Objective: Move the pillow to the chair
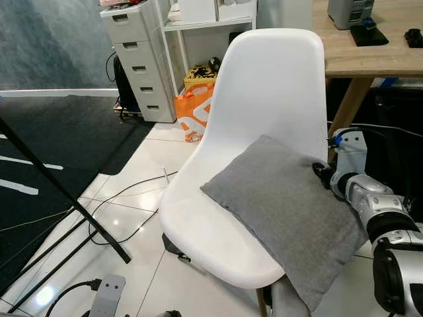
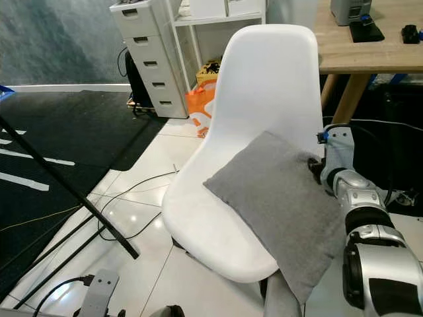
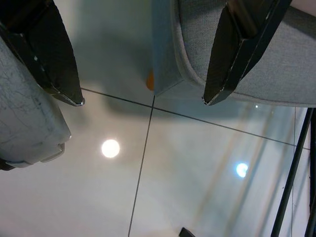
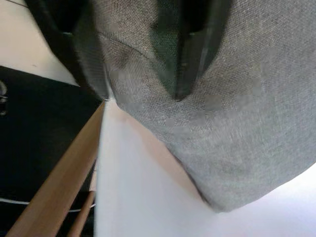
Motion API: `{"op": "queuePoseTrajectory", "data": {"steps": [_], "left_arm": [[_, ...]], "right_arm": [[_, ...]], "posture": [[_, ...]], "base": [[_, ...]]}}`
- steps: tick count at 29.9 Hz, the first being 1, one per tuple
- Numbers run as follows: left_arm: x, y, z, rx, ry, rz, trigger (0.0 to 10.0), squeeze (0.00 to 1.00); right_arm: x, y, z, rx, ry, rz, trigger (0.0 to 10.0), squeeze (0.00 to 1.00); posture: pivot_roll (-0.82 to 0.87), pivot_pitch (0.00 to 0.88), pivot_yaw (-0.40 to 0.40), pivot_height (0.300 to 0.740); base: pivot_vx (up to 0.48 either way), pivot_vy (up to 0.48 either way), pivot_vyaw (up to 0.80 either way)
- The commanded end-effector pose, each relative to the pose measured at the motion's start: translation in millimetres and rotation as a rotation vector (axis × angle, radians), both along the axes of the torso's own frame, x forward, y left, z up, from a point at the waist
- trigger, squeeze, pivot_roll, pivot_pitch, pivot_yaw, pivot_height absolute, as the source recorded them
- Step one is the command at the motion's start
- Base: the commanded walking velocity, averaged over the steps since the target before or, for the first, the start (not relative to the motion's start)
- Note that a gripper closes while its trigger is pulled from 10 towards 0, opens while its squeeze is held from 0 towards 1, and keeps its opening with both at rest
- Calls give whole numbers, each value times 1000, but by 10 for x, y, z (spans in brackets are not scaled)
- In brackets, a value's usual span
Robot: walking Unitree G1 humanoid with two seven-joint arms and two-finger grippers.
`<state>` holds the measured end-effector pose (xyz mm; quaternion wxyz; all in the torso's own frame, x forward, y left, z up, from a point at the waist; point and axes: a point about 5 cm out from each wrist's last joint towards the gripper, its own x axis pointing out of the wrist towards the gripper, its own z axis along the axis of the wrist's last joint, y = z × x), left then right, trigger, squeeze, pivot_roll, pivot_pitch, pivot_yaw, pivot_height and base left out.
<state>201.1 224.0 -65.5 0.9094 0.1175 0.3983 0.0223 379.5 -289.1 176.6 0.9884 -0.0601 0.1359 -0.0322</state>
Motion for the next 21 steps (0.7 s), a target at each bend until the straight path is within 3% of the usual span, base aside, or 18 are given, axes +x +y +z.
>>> {"op": "queuePoseTrajectory", "data": {"steps": [1,8,13,14,15,18,21], "left_arm": [[-59,83,-15,18,23,7,10000,0],[-51,61,-16,13,21,7,10000,0],[-48,46,-18,10,20,9,10000,0],[-46,39,-20,8,20,10,10000,0],[-45,31,-21,6,20,11,10000,0],[-44,16,-25,5,21,10,10000,0],[-44,11,-26,6,23,10,10000,0]], "right_arm": [[23,28,14,-6,-9,-7,10000,1000],[-15,-213,221,-132,-90,-141,10000,1000],[37,-151,433,-94,-212,-84,10000,984],[87,-17,566,-26,-287,15,10000,0],[115,86,672,-28,-336,84,10000,0],[142,197,786,-33,-380,137,10000,0],[149,226,803,-25,-385,146,10000,0]], "posture": [[-211,154,192,550],[-223,148,183,550],[-227,143,177,550],[-230,138,174,550],[-235,137,171,550],[-242,126,164,550],[-243,124,162,550]], "base": [[0,0,0],[0,0,0],[0,0,0],[0,0,0],[0,0,0],[0,0,0],[0,0,0]]}}
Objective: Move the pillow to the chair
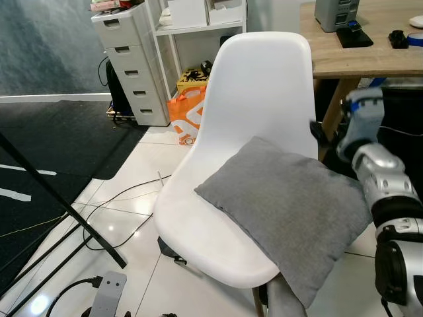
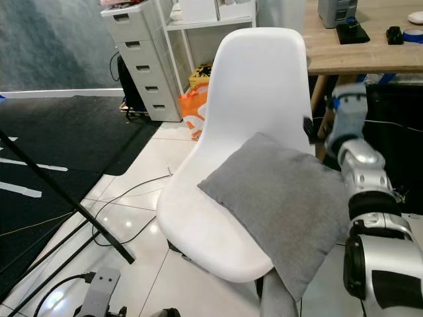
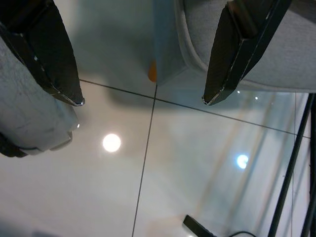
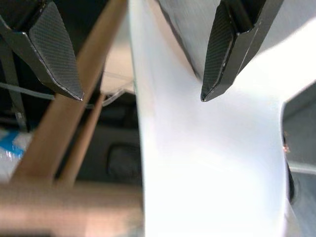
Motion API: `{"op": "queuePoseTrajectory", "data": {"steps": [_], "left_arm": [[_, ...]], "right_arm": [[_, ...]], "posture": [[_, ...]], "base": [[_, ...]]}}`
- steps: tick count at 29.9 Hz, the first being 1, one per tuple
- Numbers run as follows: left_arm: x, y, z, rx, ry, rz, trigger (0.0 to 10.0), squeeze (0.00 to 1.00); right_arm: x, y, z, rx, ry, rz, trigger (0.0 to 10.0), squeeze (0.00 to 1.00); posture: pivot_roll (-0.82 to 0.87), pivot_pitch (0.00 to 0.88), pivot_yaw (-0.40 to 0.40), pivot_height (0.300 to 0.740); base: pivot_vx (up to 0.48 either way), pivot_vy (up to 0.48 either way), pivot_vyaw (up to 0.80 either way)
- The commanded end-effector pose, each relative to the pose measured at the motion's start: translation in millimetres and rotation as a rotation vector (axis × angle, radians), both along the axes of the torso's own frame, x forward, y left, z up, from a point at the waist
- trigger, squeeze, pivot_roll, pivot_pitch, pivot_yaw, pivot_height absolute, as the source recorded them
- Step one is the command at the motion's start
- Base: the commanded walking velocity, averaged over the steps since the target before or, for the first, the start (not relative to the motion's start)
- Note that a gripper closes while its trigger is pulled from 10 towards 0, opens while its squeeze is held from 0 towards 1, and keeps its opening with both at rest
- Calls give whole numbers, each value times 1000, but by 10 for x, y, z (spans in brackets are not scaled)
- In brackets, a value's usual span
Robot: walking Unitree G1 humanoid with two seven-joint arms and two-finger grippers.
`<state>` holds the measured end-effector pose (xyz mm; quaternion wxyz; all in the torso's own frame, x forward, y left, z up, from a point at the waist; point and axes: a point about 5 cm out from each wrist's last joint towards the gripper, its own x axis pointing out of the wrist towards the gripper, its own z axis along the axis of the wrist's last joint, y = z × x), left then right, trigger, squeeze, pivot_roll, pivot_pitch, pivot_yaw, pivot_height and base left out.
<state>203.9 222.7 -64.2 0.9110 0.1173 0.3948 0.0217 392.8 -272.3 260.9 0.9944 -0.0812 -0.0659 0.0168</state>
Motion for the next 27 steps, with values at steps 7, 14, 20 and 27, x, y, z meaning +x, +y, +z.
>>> {"op": "queuePoseTrajectory", "data": {"steps": [7,14,20,27], "left_arm": [[-79,-15,-55,13,35,41,10000,0],[-68,-43,-59,23,46,30,10000,0],[-56,-61,-59,26,48,28,10000,0],[-45,-76,-58,23,49,36,10000,0]], "right_arm": [[5,96,-500,118,156,-35,10000,0],[-27,165,-688,122,202,-12,10000,0],[-60,208,-846,141,242,-8,10000,0],[-35,258,-818,151,235,9,10000,0]], "posture": [[-243,83,131,570],[-242,73,110,595],[-237,72,102,620],[-240,72,90,635]], "base": [[0,0,0],[0,0,0],[0,0,0],[0,0,0]]}}
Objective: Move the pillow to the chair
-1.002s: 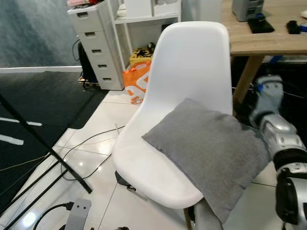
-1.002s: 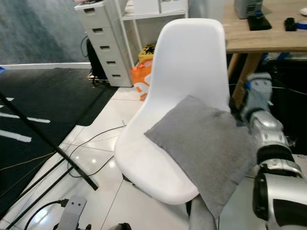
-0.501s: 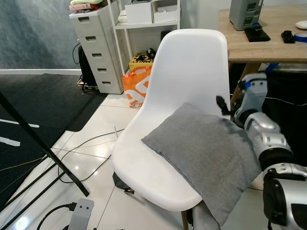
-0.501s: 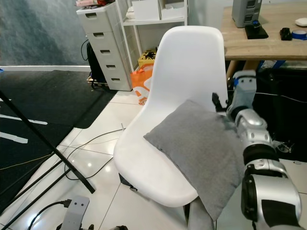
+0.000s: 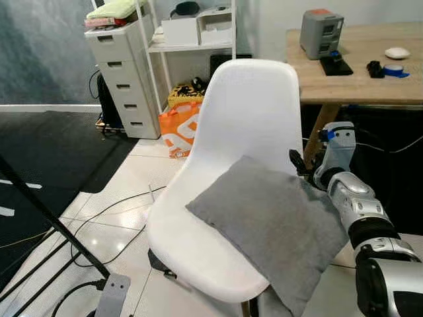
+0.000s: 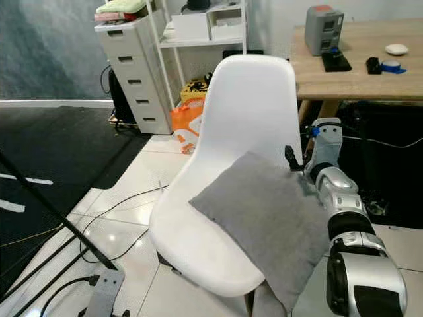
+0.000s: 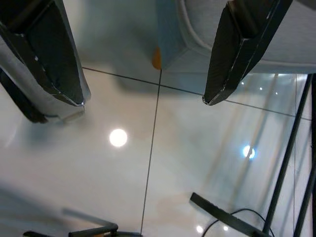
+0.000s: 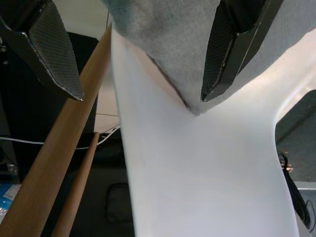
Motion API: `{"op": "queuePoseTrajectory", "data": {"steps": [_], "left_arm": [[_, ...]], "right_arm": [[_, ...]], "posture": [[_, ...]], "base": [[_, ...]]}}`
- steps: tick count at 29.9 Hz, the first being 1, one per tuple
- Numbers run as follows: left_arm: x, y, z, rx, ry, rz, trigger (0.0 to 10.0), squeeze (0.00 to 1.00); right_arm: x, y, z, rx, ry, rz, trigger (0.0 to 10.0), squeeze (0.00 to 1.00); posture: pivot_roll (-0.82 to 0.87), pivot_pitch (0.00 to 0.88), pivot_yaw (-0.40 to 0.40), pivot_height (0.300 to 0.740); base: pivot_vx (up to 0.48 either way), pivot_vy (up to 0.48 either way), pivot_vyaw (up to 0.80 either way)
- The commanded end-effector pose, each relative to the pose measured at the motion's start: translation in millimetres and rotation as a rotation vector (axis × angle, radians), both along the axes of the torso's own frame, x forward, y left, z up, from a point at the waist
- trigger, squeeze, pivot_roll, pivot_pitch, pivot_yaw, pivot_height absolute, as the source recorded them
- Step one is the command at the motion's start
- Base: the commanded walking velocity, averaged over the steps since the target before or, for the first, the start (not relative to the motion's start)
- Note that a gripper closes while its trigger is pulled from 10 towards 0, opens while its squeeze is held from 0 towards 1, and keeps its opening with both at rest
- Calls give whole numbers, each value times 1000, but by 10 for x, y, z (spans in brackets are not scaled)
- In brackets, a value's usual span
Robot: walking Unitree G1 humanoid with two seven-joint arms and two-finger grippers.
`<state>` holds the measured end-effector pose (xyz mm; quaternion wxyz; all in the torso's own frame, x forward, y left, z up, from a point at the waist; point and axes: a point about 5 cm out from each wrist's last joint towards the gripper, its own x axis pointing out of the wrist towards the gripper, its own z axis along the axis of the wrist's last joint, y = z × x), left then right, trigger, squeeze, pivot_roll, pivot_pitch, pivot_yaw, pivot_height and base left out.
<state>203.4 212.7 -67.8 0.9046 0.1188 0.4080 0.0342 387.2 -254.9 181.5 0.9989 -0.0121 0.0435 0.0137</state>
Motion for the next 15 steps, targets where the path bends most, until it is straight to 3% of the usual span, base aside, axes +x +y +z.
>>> {"op": "queuePoseTrajectory", "data": {"steps": [1,9,15], "left_arm": [[-36,18,-21,9,23,13,10000,0],[-32,-2,-27,7,32,26,10000,0],[-32,-14,-30,-1,36,24,10000,0]], "right_arm": [[26,95,-26,21,15,26,10000,0],[-39,80,-244,25,86,17,10000,0],[-68,34,-289,21,104,5,10000,0]], "posture": [[-238,72,83,640],[-241,70,75,675],[-247,71,75,705]], "base": [[0,0,0],[0,0,0],[-417,0,0]]}}
